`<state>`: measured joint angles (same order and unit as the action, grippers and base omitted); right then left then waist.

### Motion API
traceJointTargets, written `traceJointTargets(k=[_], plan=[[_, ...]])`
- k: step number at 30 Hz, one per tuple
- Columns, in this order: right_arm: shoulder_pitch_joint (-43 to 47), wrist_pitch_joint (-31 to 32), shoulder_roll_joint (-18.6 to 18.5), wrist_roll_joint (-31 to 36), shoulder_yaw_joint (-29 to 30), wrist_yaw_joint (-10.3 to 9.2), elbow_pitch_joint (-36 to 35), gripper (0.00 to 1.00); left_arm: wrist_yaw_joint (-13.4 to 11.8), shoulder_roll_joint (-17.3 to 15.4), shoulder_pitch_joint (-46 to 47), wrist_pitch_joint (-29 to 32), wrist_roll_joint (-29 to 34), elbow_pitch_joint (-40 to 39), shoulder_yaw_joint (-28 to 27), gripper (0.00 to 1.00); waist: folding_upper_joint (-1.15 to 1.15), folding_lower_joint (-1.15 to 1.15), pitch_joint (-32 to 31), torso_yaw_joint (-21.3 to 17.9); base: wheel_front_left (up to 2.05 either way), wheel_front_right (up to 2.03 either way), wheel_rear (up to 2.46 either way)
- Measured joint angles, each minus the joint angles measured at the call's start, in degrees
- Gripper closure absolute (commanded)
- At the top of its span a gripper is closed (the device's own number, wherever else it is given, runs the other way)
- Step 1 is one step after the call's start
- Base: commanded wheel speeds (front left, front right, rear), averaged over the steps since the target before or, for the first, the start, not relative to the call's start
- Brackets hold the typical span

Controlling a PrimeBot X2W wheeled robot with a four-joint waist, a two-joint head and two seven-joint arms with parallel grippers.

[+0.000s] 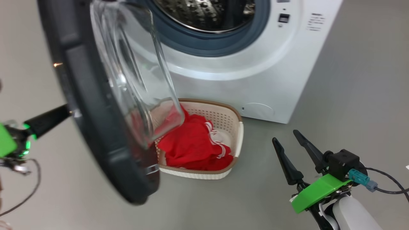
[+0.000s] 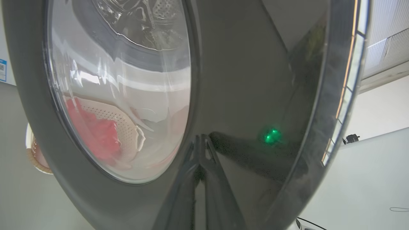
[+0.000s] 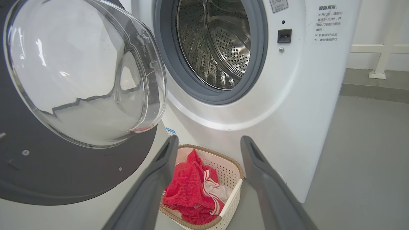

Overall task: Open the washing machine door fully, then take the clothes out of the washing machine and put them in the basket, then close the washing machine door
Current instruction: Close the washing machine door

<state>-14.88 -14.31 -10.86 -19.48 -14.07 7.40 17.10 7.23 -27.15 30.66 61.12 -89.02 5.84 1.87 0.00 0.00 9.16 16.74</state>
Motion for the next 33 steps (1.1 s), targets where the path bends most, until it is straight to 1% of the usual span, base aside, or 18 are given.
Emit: traceJointTargets(k=[5,7,15,25,33], plan=[[0.84,0.00,0.52,0.27,0.46,0.00,-0.45,0.00,0.00,2.71,0.55,-1.32,0.18,-2.31,1.76,1.00,0.00,0.00,0.33,-2.70,0.00,0.00,0.00],[0.81,0.00,1.01,0.36,1.00,0.00,-0.84,0.00,0.00,3.83,1.65,-2.42,0.76,-2.49,2.34,1.00,0.00,0.00,0.72,-4.51,0.00,0.00,0.00],[0.77,0.00,2.12,1.29,2.08,0.00,-1.64,0.00,0.00,5.66,5.65,-5.52,2.09,0.01,3.05,1.00,0.00,0.00,2.05,-9.95,0.00,0.00,0.00],[-0.46,-0.01,3.98,1.38,3.72,0.00,-2.69,0.00,0.00,5.78,12.42,-9.39,4.50,5.01,2.61,1.00,0.00,0.00,5.02,-16.65,0.00,0.00,0.00],[-2.45,-0.01,5.46,1.77,4.30,0.00,-3.35,0.00,0.00,5.69,18.62,-13.06,5.42,9.82,1.52,1.00,0.00,0.00,8.40,-20.98,0.00,0.00,0.00]])
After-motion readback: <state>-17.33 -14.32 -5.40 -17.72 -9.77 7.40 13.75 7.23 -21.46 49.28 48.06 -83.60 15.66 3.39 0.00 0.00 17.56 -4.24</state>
